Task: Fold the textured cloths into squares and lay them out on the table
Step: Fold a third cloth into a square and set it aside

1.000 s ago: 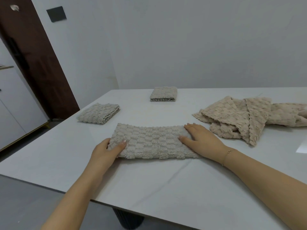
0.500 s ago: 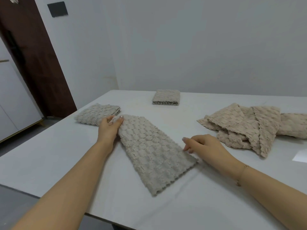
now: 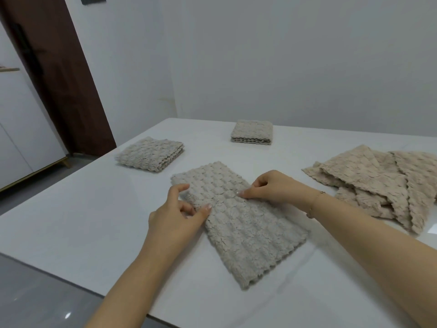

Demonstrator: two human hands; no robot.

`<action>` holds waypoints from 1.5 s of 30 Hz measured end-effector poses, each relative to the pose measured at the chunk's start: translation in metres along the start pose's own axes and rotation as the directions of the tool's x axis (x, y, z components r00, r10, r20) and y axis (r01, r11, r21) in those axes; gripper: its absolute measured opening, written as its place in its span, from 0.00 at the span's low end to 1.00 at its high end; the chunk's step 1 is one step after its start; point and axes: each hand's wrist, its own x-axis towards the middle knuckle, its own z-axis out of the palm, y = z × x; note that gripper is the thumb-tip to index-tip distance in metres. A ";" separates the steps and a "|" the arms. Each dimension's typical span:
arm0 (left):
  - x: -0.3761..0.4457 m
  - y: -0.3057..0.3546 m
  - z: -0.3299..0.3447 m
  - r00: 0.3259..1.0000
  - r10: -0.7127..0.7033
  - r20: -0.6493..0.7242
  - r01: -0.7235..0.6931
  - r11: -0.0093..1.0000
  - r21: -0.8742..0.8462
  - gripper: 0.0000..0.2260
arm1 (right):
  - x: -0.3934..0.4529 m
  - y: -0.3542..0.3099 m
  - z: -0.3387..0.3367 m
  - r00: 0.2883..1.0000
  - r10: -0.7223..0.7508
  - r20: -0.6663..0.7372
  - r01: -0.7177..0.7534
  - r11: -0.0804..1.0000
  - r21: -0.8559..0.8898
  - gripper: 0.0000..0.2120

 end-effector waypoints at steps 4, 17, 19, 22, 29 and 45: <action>-0.001 0.001 -0.001 1.000 0.018 0.003 -0.018 0.990 -0.138 0.20 | 0.000 -0.001 0.001 0.999 -0.038 0.003 0.038 0.992 0.124 0.16; 0.003 0.017 -0.010 0.991 -0.129 0.018 0.094 0.609 -0.788 0.20 | -0.012 -0.010 -0.018 0.984 -0.148 -0.102 0.177 0.694 0.697 0.23; 0.008 0.025 -0.011 0.990 -0.139 -0.030 0.060 0.595 -0.802 0.20 | -0.019 -0.019 -0.029 0.961 -0.233 -0.145 0.269 0.688 0.674 0.23; 0.022 0.043 -0.014 0.984 -0.077 -0.162 -0.063 0.700 -0.712 0.21 | -0.029 -0.030 -0.049 0.918 -0.288 -0.273 0.397 0.691 0.604 0.17; 0.066 0.086 -0.016 0.956 0.273 -0.106 -0.290 0.837 -0.465 0.12 | -0.034 -0.023 -0.084 0.835 -0.286 -0.470 0.507 0.733 0.454 0.13; 0.036 0.076 -0.005 0.775 0.607 -0.176 -0.626 0.776 -0.081 0.08 | -0.059 0.003 -0.081 0.814 -0.328 -0.479 0.525 0.768 0.367 0.09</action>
